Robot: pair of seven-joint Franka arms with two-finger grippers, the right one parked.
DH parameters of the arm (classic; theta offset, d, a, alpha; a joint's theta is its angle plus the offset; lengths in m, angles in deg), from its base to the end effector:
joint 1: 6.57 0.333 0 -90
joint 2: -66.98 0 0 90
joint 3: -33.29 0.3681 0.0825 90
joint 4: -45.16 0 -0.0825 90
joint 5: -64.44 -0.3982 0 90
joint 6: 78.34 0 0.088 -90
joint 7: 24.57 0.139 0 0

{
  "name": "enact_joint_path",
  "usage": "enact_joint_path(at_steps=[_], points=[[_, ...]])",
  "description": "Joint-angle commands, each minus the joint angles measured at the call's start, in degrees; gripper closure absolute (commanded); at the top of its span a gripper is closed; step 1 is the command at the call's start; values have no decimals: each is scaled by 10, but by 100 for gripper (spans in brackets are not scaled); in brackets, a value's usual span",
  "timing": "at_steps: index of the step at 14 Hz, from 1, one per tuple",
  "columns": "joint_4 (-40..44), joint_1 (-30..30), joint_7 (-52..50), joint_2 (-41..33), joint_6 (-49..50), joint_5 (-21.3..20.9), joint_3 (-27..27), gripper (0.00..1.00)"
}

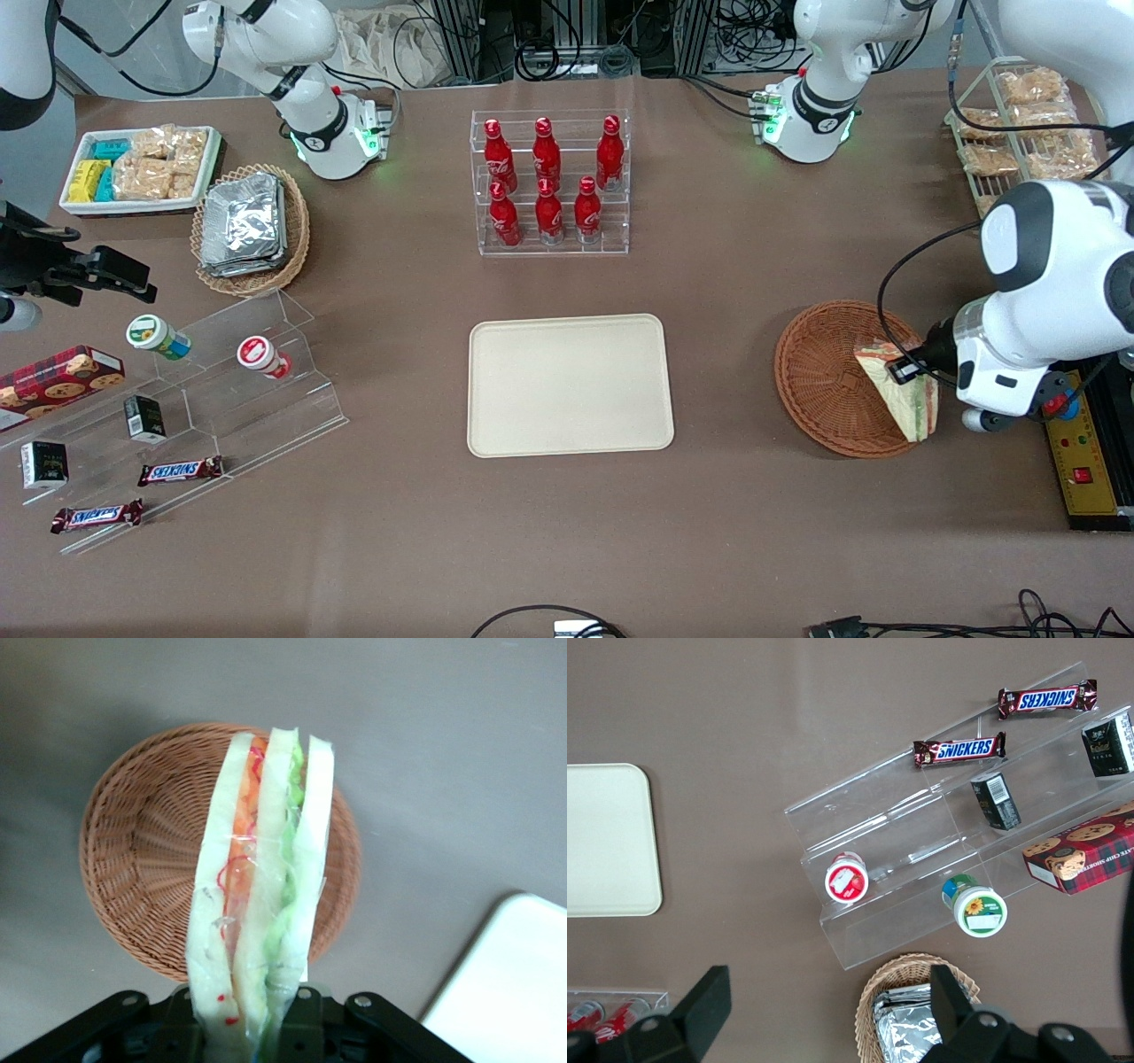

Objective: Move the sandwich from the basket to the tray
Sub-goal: 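Carry the sandwich with the left gripper over the beige tray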

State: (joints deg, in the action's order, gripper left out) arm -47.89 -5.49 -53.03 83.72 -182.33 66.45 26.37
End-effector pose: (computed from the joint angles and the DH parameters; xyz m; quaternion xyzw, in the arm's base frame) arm 0.6579 -0.0635 0.4588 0.9775 0.2024 -0.0575 0.0181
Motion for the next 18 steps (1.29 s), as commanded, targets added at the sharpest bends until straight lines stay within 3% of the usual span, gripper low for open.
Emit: enact_joint_path(at_steps=[1, 6, 12, 18], points=[[47, -73, 15, 20, 20, -4, 2, 100], [54, -199, -5, 62, 12, 0, 2, 100], [61, -278, -7, 180, -122, 4, -6, 100], [55, -289, -11, 227, -144, 4, -6, 100]])
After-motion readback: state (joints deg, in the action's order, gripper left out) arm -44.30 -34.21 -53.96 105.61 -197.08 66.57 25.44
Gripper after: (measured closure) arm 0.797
